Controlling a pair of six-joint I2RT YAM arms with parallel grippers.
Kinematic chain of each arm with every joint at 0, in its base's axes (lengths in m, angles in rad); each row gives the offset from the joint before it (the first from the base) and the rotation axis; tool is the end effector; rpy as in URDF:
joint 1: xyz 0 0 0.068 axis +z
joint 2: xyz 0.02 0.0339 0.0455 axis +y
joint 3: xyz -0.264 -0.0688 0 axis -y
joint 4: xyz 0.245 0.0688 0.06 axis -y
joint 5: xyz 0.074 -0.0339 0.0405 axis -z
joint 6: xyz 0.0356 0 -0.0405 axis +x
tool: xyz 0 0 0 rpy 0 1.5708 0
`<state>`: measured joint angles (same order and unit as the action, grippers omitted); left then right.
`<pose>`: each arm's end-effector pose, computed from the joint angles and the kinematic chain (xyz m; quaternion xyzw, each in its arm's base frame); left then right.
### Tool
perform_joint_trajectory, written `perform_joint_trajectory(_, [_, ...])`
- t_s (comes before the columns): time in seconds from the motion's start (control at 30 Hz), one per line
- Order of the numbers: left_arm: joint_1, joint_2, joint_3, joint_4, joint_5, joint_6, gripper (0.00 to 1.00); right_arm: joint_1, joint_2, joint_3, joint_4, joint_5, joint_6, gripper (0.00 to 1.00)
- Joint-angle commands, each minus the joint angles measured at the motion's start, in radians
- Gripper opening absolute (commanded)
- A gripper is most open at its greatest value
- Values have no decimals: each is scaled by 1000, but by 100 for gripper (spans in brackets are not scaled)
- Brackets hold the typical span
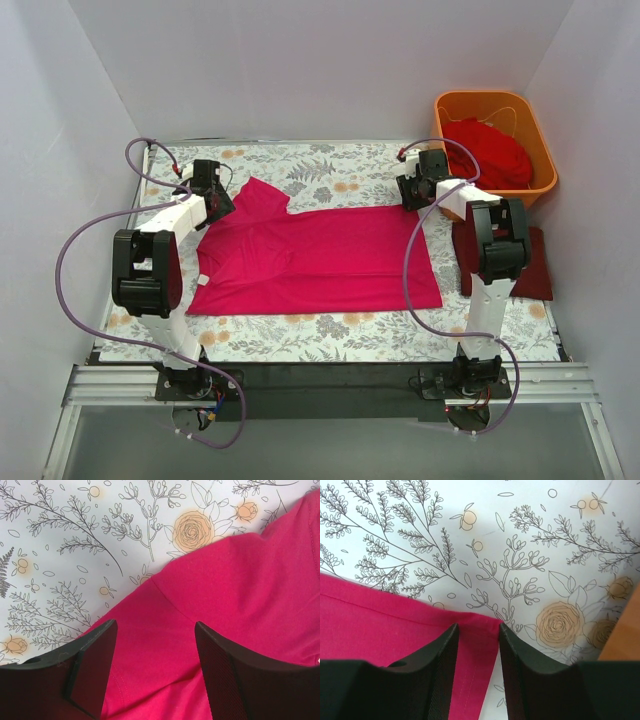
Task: Fold and stack the t-shirts
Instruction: Fold the tshirt
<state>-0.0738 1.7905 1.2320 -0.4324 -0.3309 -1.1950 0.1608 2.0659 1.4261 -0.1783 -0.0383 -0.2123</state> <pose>0.3759 -0.0162 0.2021 -0.5424 0.7755 -0.0400 0.3207 0.4466 0.0738 0.1677 -0.1794 0.9124 0.0083 0.3678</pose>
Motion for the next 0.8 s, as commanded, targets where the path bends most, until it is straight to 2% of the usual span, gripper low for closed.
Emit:
perform_joint_trajectory(0.0, [3, -46, 1, 18, -3, 14, 62, -20, 32, 53, -27, -64, 7, 44])
perform_joint_trajectory(0.13, [3, -31, 23, 11, 16, 12, 62, -20, 68, 85, -62, -68, 13, 42])
perform_joint_trajectory(0.27, [5, -13, 49, -3, 16, 9, 62, -18, 79, 79, -82, -57, 24, 35])
perform_joint_trajectory(0.37, [15, 12, 81, -15, 21, 9, 62, -18, 76, 70, -82, -57, 24, 24])
perform_joint_trajectory(0.5, [37, 52, 127, -31, 32, 12, 62, -20, 62, 59, -82, -46, 17, 1])
perform_joint_trajectory(0.77, [45, 158, 195, -58, 89, 80, 62, -10, 28, 33, -81, -43, 13, 1])
